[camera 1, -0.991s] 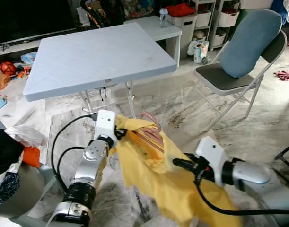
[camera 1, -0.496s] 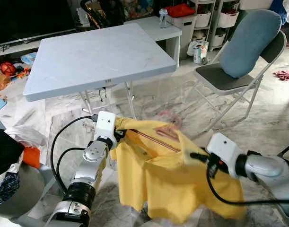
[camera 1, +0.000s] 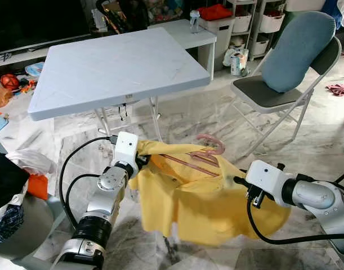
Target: Hang hanger
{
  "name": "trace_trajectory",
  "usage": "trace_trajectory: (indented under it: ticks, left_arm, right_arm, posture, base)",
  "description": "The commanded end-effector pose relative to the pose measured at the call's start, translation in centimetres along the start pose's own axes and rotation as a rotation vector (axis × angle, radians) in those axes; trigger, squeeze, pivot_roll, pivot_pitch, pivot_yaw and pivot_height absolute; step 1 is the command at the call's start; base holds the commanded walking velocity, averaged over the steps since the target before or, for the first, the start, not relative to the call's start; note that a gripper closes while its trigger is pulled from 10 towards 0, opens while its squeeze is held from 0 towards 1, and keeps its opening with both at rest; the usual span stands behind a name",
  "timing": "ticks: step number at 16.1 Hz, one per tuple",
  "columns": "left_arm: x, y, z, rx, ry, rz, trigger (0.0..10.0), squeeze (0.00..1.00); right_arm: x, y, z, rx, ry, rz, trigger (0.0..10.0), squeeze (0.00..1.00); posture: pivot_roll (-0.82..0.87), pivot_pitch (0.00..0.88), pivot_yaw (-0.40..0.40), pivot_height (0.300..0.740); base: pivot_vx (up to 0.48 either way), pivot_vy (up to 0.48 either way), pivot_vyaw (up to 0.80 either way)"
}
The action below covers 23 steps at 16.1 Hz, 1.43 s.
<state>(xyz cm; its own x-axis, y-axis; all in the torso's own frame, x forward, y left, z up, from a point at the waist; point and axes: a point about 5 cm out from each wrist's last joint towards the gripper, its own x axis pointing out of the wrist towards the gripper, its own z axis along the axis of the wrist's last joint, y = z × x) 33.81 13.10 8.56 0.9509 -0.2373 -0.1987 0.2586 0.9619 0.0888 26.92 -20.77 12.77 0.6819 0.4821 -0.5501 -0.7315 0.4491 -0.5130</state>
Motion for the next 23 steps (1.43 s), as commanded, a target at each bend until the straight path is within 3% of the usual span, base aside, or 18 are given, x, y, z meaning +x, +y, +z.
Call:
trace_trajectory:
  ticks: [1, 6, 8, 12, 15, 20, 21, 23]
  left_arm:
    - [-0.2, 1.4, -0.2, 0.019, 0.030, 0.046, 10.0, 0.00]
    - [0.2, -2.2, 0.1, 0.008, 0.009, -0.053, 10.0, 0.00]
    - [0.2, -2.6, 0.4, 0.017, -0.005, -0.062, 10.0, 0.00]
    - [0.1, -0.4, 0.2, 0.036, 0.006, 0.005, 10.0, 0.00]
    - [-0.1, 2.2, 0.2, 0.062, 0.020, 0.080, 10.0, 0.00]
    - [0.2, 3.2, 0.6, 0.065, 0.013, 0.111, 10.0, 0.00]
    - [0.1, 3.2, 0.4, 0.069, 0.022, 0.108, 10.0, 0.00]
    - [0.0, 3.5, 0.0, 0.071, 0.040, 0.111, 10.0, 0.00]
  right_arm:
    - [0.5, -0.1, 0.5, 0.008, -0.010, -0.051, 10.0, 0.00]
    - [2.5, 0.7, 4.2, 0.176, -0.165, -0.151, 10.0, 0.00]
    - [2.9, 1.1, 4.4, 0.159, -0.158, -0.144, 10.0, 0.00]
    - [2.1, 1.8, 2.7, 0.102, -0.089, -0.092, 10.0, 0.00]
    - [0.4, 2.2, 1.0, 0.066, -0.044, 0.005, 10.0, 0.00]
    - [-2.4, 0.6, -2.7, -0.110, 0.116, 0.095, 10.0, 0.00]
    - [-3.6, 0.1, -3.0, -0.098, 0.111, 0.140, 10.0, 0.00]
    - [-5.7, -1.5, -2.0, 0.023, 0.020, 0.183, 10.0, 0.00]
  posture:
    - [-0.15, 0.000, 0.067, 0.740]
    - [-0.15, 0.000, 0.064, 0.740]
    - [-0.15, 0.000, 0.064, 0.740]
    - [-0.15, 0.000, 0.065, 0.740]
    - [-0.16, 0.000, 0.073, 0.740]
    - [-0.16, 0.000, 0.073, 0.740]
    - [-0.16, 0.000, 0.073, 0.740]
    - [-0.17, 0.000, 0.075, 0.740]
  base:
    - [0.000, 0.000, 0.00]
    - [0.000, 0.000, 0.00]
    - [0.000, 0.000, 0.00]
    - [0.000, 0.000, 0.00]
    - [0.000, 0.000, 0.00]
    - [0.000, 0.000, 0.00]
    - [0.000, 0.000, 0.00]
    - [0.000, 0.000, 0.00]
